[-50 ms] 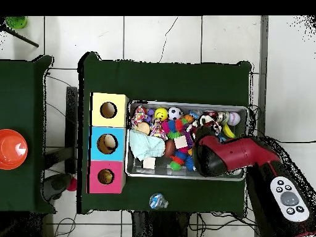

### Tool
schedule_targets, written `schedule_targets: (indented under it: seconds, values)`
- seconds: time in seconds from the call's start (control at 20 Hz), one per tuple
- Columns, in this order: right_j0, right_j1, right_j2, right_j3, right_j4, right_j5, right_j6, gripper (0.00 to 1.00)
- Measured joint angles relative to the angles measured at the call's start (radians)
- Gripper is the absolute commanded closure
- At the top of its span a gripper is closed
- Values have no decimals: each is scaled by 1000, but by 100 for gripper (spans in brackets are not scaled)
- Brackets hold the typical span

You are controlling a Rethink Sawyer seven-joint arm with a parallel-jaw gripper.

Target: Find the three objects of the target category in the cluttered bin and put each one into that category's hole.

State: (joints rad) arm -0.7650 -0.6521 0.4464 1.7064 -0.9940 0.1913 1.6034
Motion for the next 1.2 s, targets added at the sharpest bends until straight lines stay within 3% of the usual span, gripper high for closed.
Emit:
schedule_targets:
  seconds: [0.55, 0.6, 1.2]
  values:
    - [-30, 0, 35, 3, 0, 31, 0, 100]
    - [-30, 0, 35, 7, 0, 31, 0, 0]
    - [-29, -14, 36, 43, 26, 31, 0, 0]
